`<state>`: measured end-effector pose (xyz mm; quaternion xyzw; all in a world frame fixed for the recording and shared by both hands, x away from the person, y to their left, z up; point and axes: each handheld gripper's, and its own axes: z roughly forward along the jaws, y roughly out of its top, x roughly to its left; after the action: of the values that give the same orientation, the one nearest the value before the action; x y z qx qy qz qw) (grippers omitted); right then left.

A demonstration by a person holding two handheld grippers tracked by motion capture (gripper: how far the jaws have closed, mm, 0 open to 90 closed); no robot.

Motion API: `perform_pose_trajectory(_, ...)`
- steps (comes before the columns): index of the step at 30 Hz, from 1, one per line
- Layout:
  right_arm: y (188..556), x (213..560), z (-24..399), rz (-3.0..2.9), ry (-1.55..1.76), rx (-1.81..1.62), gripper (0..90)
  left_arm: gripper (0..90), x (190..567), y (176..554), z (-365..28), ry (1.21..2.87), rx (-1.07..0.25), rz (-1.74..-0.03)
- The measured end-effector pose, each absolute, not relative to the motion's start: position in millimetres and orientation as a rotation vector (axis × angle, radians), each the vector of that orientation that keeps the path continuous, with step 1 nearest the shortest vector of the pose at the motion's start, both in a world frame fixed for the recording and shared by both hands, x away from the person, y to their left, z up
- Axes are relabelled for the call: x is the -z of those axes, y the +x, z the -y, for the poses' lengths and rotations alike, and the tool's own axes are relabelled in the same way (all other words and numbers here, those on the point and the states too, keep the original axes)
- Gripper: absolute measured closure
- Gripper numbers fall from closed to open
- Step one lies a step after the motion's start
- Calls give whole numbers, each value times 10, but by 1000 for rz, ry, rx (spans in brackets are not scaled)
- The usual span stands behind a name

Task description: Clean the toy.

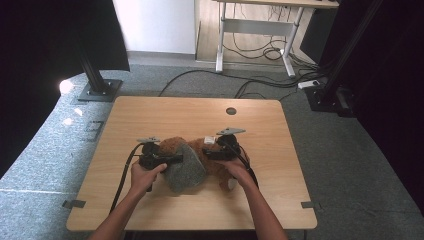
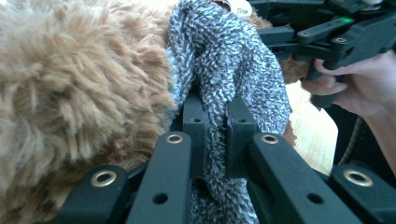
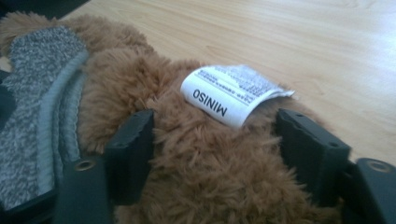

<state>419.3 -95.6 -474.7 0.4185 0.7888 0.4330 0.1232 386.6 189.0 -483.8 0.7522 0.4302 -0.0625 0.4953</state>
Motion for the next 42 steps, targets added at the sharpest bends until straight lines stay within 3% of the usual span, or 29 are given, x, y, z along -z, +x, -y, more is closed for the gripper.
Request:
perform_pose_trajectory(6,4139,4818,998,-2340,1137,-1289,560,808,4829,3837,-1898,1819,176,-1041)
perform_pose_trajectory(10,3996,4858,1030,-2309,1038,-1340,632,807,4745,3772,-1972,1797,207,-1005)
perform_pose_trajectory(18,3613,4922,1081,-2257,854,-1374,655,807,4263,3690,-2098,1673,216,-885)
perform_pose_trajectory(25,3398,4964,1119,-2254,777,-1392,654,803,4015,3880,-1957,1650,221,-873)
perform_pose_trajectory(30,3268,5007,1181,-2268,741,-1445,653,800,4172,4071,-1753,1695,282,-924)
perform_pose_trajectory(36,3166,5056,1238,-2308,673,-1485,649,791,4580,4010,-1429,1893,324,-963)
perform_pose_trajectory(42,3079,5047,1398,-2278,716,-1601,609,797,4717,3883,-1521,1836,342,-965)
